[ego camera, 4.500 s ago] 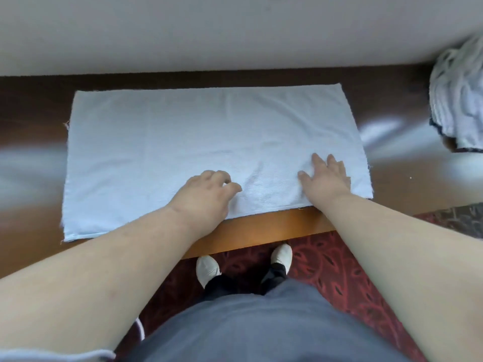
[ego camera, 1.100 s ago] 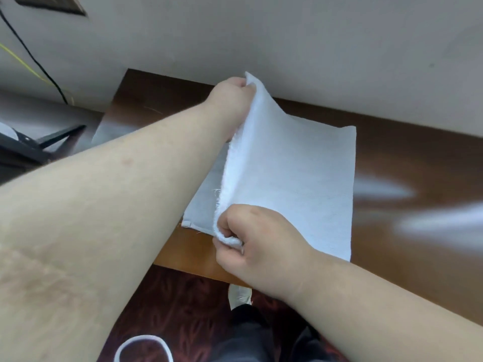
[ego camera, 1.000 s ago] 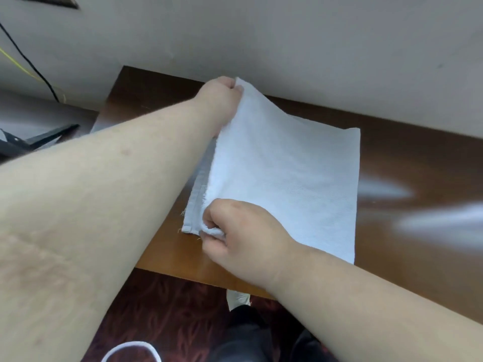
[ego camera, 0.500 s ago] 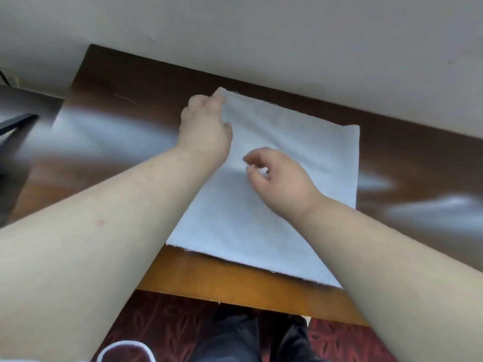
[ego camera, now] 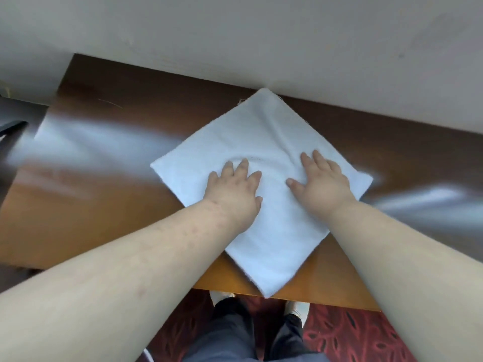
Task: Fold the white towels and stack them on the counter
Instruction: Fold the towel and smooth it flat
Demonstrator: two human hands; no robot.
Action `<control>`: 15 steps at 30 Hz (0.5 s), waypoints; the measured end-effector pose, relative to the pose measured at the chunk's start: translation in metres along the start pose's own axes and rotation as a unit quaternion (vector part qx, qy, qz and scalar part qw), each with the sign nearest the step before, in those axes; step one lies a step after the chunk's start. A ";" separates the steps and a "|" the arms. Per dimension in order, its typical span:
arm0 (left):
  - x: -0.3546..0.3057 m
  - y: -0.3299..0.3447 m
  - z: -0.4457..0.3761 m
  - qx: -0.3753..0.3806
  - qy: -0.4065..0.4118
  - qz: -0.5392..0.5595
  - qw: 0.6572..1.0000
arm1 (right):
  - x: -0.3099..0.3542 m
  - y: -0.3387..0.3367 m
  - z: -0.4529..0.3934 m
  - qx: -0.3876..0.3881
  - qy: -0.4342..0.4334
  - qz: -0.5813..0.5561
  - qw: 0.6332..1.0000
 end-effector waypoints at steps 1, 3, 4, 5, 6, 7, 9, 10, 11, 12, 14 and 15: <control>-0.004 0.000 -0.002 0.004 0.005 -0.008 1.000 | -0.008 0.002 0.013 0.000 0.016 -0.004 1.000; -0.014 -0.003 -0.006 0.013 0.016 -0.013 1.000 | -0.022 0.007 0.039 0.000 0.044 -0.013 0.999; -0.019 -0.005 -0.009 0.019 0.026 -0.012 0.999 | -0.028 0.008 0.051 -0.001 0.059 -0.020 0.998; -0.026 -0.007 -0.012 0.025 0.038 -0.011 0.999 | -0.032 0.010 0.062 -0.001 0.073 -0.026 0.997; -0.033 -0.008 -0.015 0.032 0.052 -0.008 0.998 | -0.036 0.012 0.073 0.001 0.084 -0.028 0.996; -0.040 -0.010 -0.017 0.038 0.066 -0.004 0.997 | -0.038 0.013 0.083 0.004 0.094 -0.029 0.995; -0.051 -0.012 -0.020 0.042 0.089 0.005 0.995 | -0.043 0.016 0.102 0.011 0.108 -0.036 0.993; -0.055 -0.013 -0.021 0.041 0.094 0.011 0.995 | -0.046 0.016 0.110 0.015 0.113 -0.042 0.993; -0.056 -0.013 -0.021 0.035 0.093 0.015 0.995 | -0.048 0.016 0.117 0.018 0.117 -0.050 0.992; -0.057 -0.014 -0.020 0.023 0.084 0.020 0.996 | -0.049 0.015 0.120 0.017 0.115 -0.062 0.991; -0.062 -0.013 -0.012 -0.034 0.060 0.050 0.996 | -0.045 0.008 0.119 -0.018 0.081 -0.083 0.993; -0.068 -0.011 -0.004 -0.068 0.055 0.070 0.994 | -0.039 0.004 0.116 -0.046 0.045 -0.089 0.994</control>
Point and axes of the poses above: each hand's wrist, its own z-axis away from the middle knuckle, its own y-axis out of the palm, x = y × z, the point moved 6 cm from there along -z, towards the middle knuckle, and after that the axes turned 9 degrees about -x, right-handed, at the moved point
